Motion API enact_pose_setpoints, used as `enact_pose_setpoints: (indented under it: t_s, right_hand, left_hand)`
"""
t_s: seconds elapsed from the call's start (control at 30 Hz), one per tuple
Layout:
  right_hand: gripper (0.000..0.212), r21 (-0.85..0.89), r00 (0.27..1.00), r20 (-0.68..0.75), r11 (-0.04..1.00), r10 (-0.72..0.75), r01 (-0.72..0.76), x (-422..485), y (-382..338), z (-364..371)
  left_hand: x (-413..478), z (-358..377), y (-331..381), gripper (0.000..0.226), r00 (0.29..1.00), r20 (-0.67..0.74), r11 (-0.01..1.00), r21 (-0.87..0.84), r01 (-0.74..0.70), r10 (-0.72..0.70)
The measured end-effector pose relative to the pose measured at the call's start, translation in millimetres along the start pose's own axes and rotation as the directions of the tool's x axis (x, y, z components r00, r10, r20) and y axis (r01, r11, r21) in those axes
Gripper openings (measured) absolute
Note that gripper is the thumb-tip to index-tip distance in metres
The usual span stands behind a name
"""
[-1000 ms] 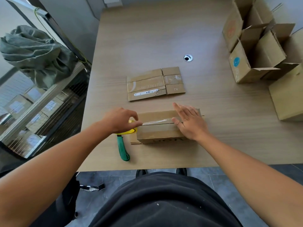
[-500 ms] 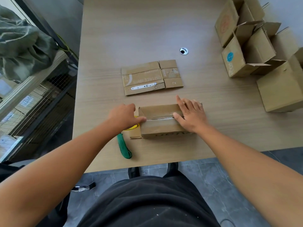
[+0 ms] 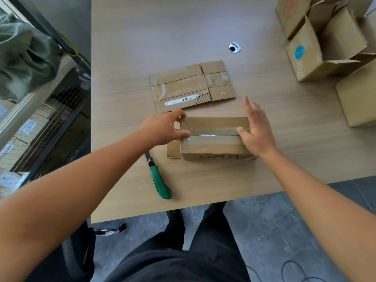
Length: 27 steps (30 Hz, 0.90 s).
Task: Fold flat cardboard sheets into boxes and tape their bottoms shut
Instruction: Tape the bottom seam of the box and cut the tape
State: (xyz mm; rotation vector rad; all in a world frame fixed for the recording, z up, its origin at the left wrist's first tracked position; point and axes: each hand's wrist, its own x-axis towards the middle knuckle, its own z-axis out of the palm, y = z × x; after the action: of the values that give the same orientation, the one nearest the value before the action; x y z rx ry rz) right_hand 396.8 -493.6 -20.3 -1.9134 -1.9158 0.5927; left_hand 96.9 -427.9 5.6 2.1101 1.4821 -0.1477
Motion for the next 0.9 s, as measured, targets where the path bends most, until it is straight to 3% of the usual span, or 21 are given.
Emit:
enact_pose_setpoints:
  t_s: [0.1, 0.17, 0.2, 0.3, 0.4, 0.5, 0.6, 0.7, 0.8, 0.9]
  right_hand:
    - [0.066, -0.056, 0.934, -0.299, 0.980, -0.197, 0.189, -32.7, -43.5, 5.7]
    - [0.055, -0.017, 0.887, -0.241, 0.916, -0.394, 0.402, -69.1, -83.7, 37.8]
    - [0.051, 0.035, 0.890, -0.156, 0.899, -0.428, 0.438, -88.3, -102.1, 61.7]
    - [0.062, 0.125, 0.958, 0.144, 0.965, -0.247, 0.230, -125.6, -146.2, 138.3]
    - [0.078, -0.061, 0.959, 0.282, 0.998, -0.011, 0.029, -122.6, -172.5, 196.5]
    - [0.059, -0.141, 0.971, 0.224, 0.988, 0.088, -0.057, -107.4, -185.8, 222.9]
    - [0.041, -0.158, 0.971, 0.230, 0.987, 0.069, -0.033, -107.6, -178.4, 219.7]
    - [0.030, 0.009, 0.961, 0.274, 0.999, 0.044, -0.049, -133.0, -154.4, 184.7]
    - [0.022, 0.195, 0.947, 0.310, 0.968, 0.090, -0.156, -170.8, -125.2, 130.2]
    - [0.017, 0.274, 0.960, 0.209, 0.931, 0.189, -0.242, -187.5, -116.1, 85.4]
  left_hand:
    - [4.7, -3.4, 1.7, 0.064, 1.000, 0.014, 1.000, -0.010, -0.016, 0.016]
    - [6.1, -4.4, 1.8, 0.065, 0.999, -0.001, 0.999, -0.017, -0.033, 0.033]
    - [6.4, -4.2, 1.5, 0.066, 0.999, -0.011, 0.999, -0.023, -0.040, 0.040]
    - [4.2, -0.9, 0.1, 0.065, 0.999, -0.014, 0.999, -0.029, -0.046, 0.046]
    - [4.9, 1.3, -2.6, 0.064, 0.999, -0.002, 0.999, -0.019, -0.044, 0.044]
    - [6.1, 3.2, -6.6, 0.063, 0.999, 0.000, 0.999, -0.006, -0.048, 0.048]
    - [7.5, 7.3, -11.6, 0.063, 0.999, 0.009, 0.999, 0.019, -0.044, 0.044]
    - [7.5, 6.5, -13.7, 0.062, 0.999, 0.015, 0.999, 0.026, -0.048, 0.047]
    - [5.1, 5.8, -13.4, 0.064, 0.999, 0.001, 0.999, 0.017, -0.046, 0.046]
    - [2.0, 7.1, -14.1, 0.066, 0.999, -0.019, 0.999, -0.035, -0.037, 0.036]
